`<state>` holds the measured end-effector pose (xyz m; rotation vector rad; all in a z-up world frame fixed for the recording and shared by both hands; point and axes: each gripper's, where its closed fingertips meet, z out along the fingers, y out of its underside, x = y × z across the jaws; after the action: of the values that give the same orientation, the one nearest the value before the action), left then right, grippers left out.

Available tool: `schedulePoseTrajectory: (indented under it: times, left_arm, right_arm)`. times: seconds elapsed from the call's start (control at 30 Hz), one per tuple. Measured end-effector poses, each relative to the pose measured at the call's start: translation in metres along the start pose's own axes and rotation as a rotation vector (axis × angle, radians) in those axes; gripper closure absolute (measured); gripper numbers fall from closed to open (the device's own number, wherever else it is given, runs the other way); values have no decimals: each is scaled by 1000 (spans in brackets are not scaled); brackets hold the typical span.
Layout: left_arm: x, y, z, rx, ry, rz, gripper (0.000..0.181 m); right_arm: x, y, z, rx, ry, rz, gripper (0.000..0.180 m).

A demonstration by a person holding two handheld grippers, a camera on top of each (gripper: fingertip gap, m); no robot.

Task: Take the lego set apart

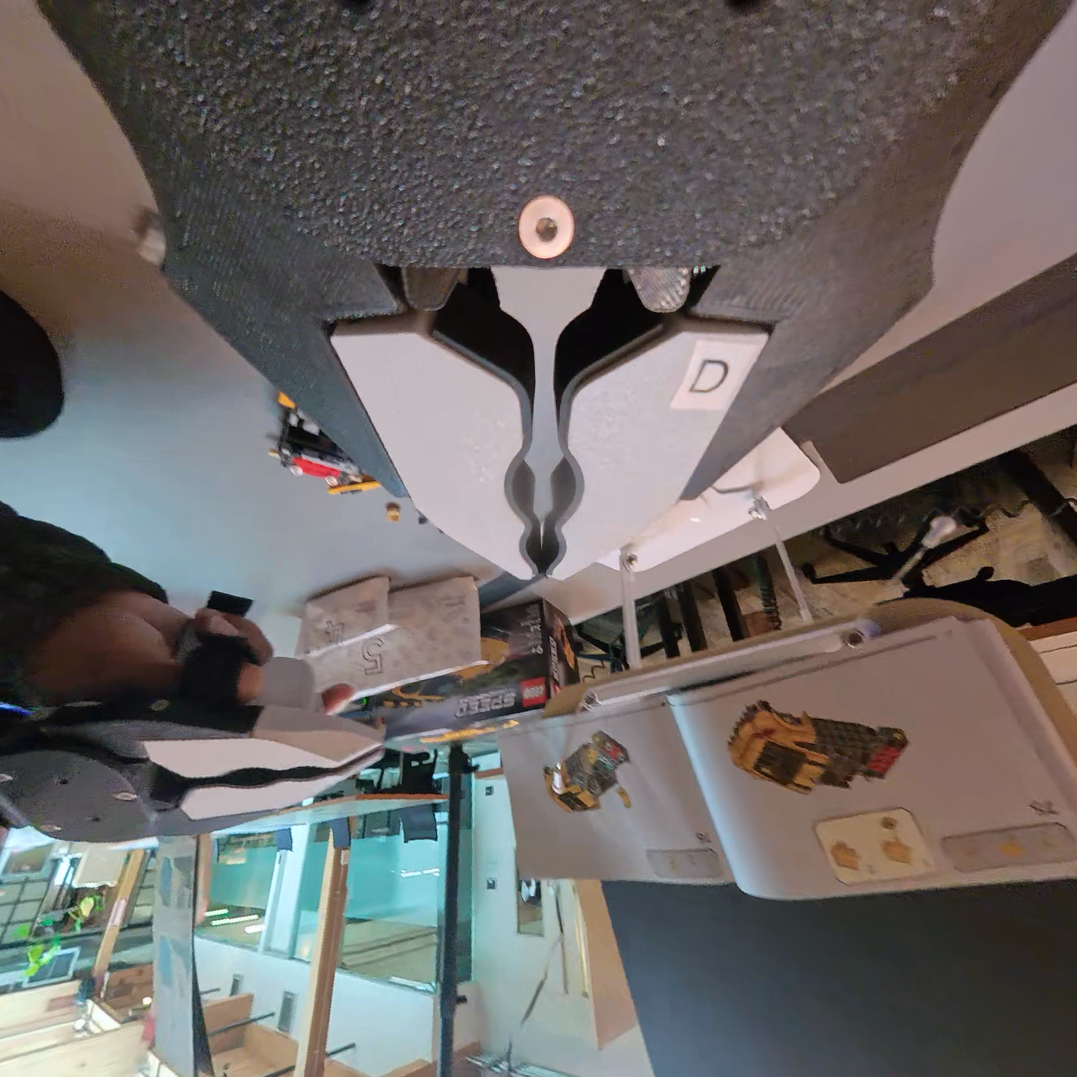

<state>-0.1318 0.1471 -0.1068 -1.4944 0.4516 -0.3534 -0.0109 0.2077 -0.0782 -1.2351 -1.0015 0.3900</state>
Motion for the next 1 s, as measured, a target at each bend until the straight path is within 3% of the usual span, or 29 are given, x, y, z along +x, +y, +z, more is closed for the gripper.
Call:
schedulePoseTrajectory:
  times: [0.13, 0.27, 0.43, 0.53, 0.77, 1.0]
  left_arm:
    - [-25, -20, 12, 47, -63, 1, 181]
    - [-43, -10, 12, 64, -117, -8, 181]
    - [-42, 27, 7, -7, -97, -53, 181]
    - [-38, 30, 9, -24, -76, -36, 181]
    - [-31, 40, 15, -59, -39, 2, 181]
    - [-24, 52, 20, -96, -25, 2, 180]
  right_arm:
    - [24, -18, 79, -85, 37, -134, 141]
    - [48, -10, 157, -209, 147, -197, 95]
    - [74, -10, 229, -265, 281, -213, 74]
    - [85, -11, 243, -274, 358, -224, 80]
    - [104, -11, 227, -200, 408, -266, 117]
    - [101, -13, 215, -147, 377, -286, 127]
